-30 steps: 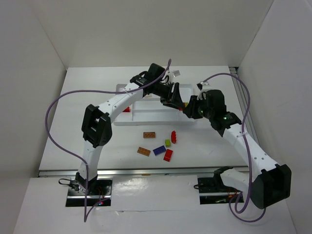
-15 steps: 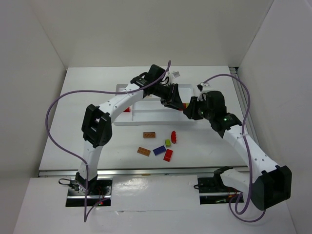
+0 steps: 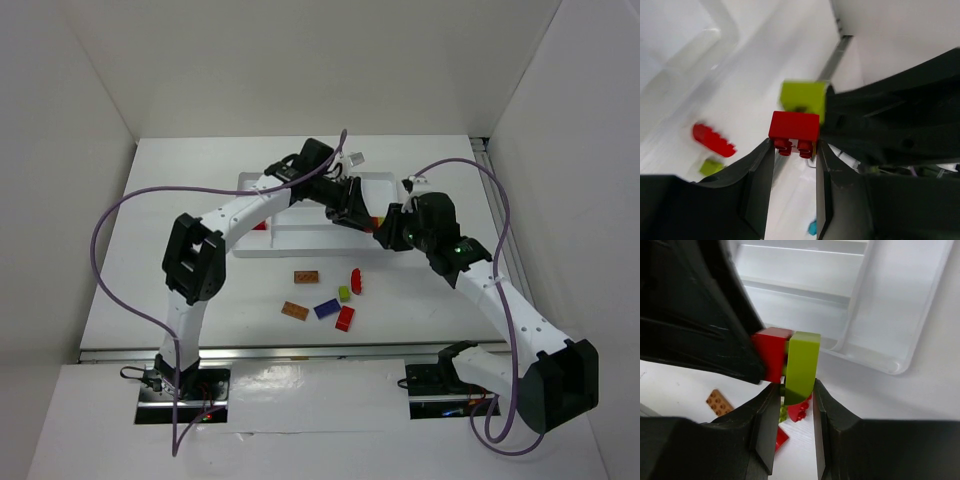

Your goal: Sort the legos into containers by color

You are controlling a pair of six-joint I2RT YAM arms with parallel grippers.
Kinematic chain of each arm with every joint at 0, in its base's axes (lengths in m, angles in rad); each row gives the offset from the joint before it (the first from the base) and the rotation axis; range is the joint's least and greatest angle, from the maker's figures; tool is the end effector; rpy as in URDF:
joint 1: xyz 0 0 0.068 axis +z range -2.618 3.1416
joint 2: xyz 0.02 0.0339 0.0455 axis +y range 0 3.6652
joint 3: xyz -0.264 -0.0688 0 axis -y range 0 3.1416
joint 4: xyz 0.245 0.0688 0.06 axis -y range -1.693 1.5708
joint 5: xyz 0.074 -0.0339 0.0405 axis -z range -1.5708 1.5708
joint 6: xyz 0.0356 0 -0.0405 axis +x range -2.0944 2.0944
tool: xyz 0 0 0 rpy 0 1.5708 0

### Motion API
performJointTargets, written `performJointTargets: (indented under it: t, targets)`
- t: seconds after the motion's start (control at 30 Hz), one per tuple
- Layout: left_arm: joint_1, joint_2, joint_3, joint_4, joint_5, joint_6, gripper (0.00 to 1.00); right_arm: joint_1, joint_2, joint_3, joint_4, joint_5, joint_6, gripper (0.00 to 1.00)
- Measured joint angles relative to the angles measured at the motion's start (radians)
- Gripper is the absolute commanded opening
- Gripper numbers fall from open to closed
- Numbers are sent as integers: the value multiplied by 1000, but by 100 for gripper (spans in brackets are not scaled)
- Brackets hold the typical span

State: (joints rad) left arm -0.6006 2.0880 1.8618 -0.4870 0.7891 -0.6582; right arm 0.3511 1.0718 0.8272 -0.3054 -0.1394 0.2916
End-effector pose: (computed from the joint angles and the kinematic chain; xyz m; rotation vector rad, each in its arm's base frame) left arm 0.3798 -0.2908 0.2817 0.3997 2.4880 -1.4994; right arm 0.2228 0.0869 0.2871 -0.1486 2.1553 0.5248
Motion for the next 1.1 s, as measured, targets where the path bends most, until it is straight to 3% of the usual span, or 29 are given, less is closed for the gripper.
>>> performJointTargets:
  t: [0.4, 0.47, 0.67, 0.87, 1.03, 1.1]
  targets:
    - [108, -58, -37, -46, -89, 43, 0, -15, -3, -3, -3, 148, 21, 4]
    - [123, -71, -37, -87, -150, 64, 0, -15, -3, -3, -8, 160, 24, 4]
    - [250, -140, -43, -254, -515, 95, 0, -15, -3, -3, -20, 189, 25, 4]
    - [450, -169, -136, -256, -679, 74, 0, -15, 8, -3, -20, 185, 25, 4]
    - [457, -111, -127, -257, -749, 74, 1, -15, 15, 1, -26, 185, 25, 8]
    - [451, -71, -105, -254, -759, 74, 9, -15, 15, 9, -32, 186, 25, 8]
